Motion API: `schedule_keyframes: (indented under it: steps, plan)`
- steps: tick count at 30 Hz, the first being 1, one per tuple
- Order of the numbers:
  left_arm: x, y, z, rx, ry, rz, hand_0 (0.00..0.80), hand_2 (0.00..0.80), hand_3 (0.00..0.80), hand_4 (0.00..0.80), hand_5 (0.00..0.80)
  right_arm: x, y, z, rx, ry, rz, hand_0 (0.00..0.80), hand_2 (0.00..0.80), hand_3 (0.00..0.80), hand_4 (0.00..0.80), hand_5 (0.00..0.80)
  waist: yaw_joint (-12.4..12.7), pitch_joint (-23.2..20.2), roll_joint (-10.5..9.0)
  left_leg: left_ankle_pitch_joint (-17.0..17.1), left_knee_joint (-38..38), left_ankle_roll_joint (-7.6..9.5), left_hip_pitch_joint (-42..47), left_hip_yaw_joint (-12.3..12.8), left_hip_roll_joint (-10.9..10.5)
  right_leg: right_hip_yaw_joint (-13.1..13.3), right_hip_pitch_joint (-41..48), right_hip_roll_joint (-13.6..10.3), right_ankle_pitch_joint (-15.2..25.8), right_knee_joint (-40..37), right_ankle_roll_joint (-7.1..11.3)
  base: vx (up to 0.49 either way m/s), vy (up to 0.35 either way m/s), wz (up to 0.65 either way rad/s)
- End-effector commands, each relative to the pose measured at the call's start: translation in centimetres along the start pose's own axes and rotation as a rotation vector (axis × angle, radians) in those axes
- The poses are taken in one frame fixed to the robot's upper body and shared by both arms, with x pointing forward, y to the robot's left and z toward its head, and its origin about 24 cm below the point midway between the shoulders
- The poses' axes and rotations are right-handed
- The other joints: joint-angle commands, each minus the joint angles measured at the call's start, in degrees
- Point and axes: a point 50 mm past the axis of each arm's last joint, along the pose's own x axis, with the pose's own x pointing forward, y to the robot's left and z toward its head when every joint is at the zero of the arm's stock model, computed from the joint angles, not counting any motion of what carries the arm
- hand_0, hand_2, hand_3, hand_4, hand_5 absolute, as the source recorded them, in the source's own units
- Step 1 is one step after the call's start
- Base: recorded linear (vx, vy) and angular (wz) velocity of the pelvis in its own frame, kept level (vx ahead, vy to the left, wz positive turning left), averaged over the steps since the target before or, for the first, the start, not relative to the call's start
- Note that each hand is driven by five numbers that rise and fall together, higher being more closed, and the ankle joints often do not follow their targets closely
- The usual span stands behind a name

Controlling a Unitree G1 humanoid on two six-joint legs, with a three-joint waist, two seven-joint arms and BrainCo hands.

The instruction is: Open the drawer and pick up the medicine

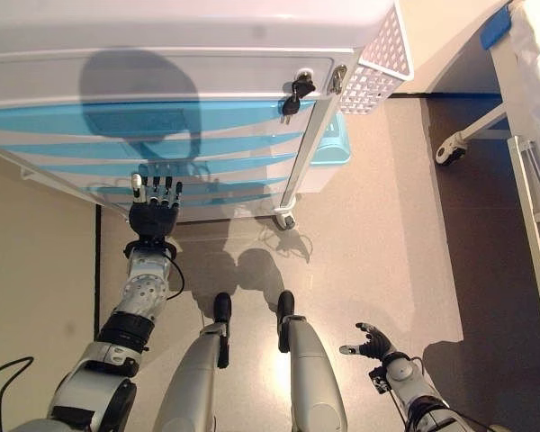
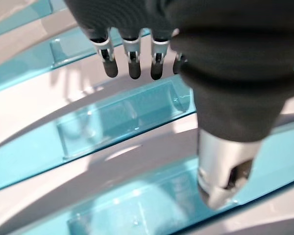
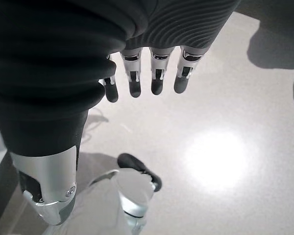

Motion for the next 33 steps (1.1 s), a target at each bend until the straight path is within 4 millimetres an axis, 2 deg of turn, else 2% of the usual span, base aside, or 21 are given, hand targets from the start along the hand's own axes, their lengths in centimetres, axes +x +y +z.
schedule_keyframes:
  steps: [1, 3, 4, 5, 6, 7, 9, 22, 30, 33]
  plan:
    - [2.3, -16.0, 0.6, 0.121, -0.081, -0.667, 0.0, 0.0, 0.0, 0.0, 0.0, -1.7, -1.1, -4.2, -0.056, 0.131, -0.004, 0.0, 0.0, 0.0, 0.0, 0.0, -3.2, -8.0, 3.48, -3.7, 3.5, 2.24, -1.1, -0.7, -2.3, 0.4, 1.6, -0.4, 6.4, -5.0, 4.22, 0.042, -0.042, 0.0]
    - [2.1, -16.6, 0.1, 0.114, -0.07, -0.691, 0.0, 0.0, 0.0, 0.0, 0.0, -1.7, -0.9, -4.3, -0.056, 0.134, 0.002, 0.0, 0.0, 0.0, 0.0, 0.0, -3.4, -8.2, 3.46, -3.7, 3.3, 2.14, -0.8, -0.8, -2.2, 0.3, 2.1, -0.3, 6.1, -5.2, 4.16, 0.049, -0.046, 0.01]
    - [2.1, -16.6, -0.2, 0.1, -0.06, -0.69, 0.289, 0.289, 0.289, 0.289, 0.289, -1.7, -0.9, -4.3, -0.061, 0.134, 0.005, 0.0, 0.0, 0.0, 0.0, 0.0, -3.5, -8.3, 3.44, -3.7, 3.3, 2.12, -0.7, -1.0, -2.2, 0.3, 2.2, -0.1, 6.0, -5.2, 4.14, 0.054, -0.046, 0.01]
    - [2.0, -16.8, -0.3, 0.103, -0.057, -0.696, 0.42, 0.42, 0.42, 0.42, 0.42, -1.7, -0.9, -4.4, -0.059, 0.138, 0.007, 0.0, 0.0, 0.0, 0.0, 0.0, -3.6, -8.4, 3.48, -3.7, 3.2, 2.09, -0.6, -1.0, -2.1, 0.3, 2.4, 0.0, 5.9, -5.3, 4.12, 0.052, -0.045, 0.01]
    - [2.0, -16.9, -0.4, 0.1, -0.057, -0.697, 0.496, 0.496, 0.496, 0.496, 0.496, -1.7, -0.7, -4.4, -0.058, 0.139, 0.009, 0.0, 0.0, 0.0, 0.0, 0.0, -3.6, -8.5, 3.45, -3.6, 3.1, 2.01, -0.3, -1.2, -2.1, 0.3, 2.5, 0.1, 5.9, -5.2, 4.12, 0.049, -0.042, 0.0]
    - [1.9, -17.1, -0.5, 0.1, -0.059, -0.703, 0.627, 0.627, 0.627, 0.627, 0.627, -1.7, -0.7, -4.4, -0.055, 0.139, 0.009, 0.0, 0.0, 0.0, 0.0, 0.0, -3.6, -8.5, 3.49, -3.6, 2.8, 1.98, -0.1, -1.2, -2.1, 0.2, 2.7, 0.1, 5.8, -5.3, 4.1, 0.046, -0.04, 0.0]
    - [1.8, -17.4, -0.7, 0.09, -0.056, -0.713, 0.8, 0.8, 0.8, 0.8, 0.8, -1.7, -0.5, -4.5, -0.056, 0.14, 0.011, 0.0, 0.0, 0.0, 0.0, 0.0, -3.7, -8.6, 3.51, -3.4, 2.5, 1.86, 0.3, -1.4, -2.0, 0.1, 3.1, 0.1, 5.5, -5.3, 4.04, 0.048, -0.042, -0.01]
    - [1.2, -18.2, -0.3, 0.044, -0.092, -0.729, 0.8, 0.8, 0.8, 0.8, 0.8, -1.9, 0.2, -5.0, -0.052, 0.16, 0.021, 0.0, 0.0, 0.0, 0.0, 0.0, -3.4, -9.6, 3.81, -3.5, 2.2, 1.35, 1.4, -2.4, -2.1, -0.8, 4.4, -0.3, 3.9, -3.8, 3.74, 0.03, -0.022, 0.01]
    - [0.9, -16.2, 0.0, 0.025, -0.094, -0.676, 0.8, 0.8, 0.8, 0.8, 0.8, -1.6, 0.2, -4.3, -0.052, 0.138, 0.013, 0.0, 0.0, 0.0, 0.0, 0.0, -2.4, -8.8, 3.81, -3.4, 3.2, 1.29, 0.5, -2.9, -2.2, -1.3, 3.4, -0.5, 3.1, -1.6, 3.42, -0.014, -0.008, 0.04]
    - [0.7, -14.3, 0.2, 0.025, -0.088, -0.629, 0.8, 0.8, 0.8, 0.8, 0.8, -1.5, 0.2, -4.1, -0.06, 0.135, 0.009, 0.0, 0.0, 0.0, 0.0, 0.0, -1.5, -7.8, 3.58, -3.2, 3.7, 1.21, 0.4, -3.4, -2.4, -1.8, 3.5, -0.8, 2.5, -0.3, 3.11, -0.044, -0.015, 0.1]
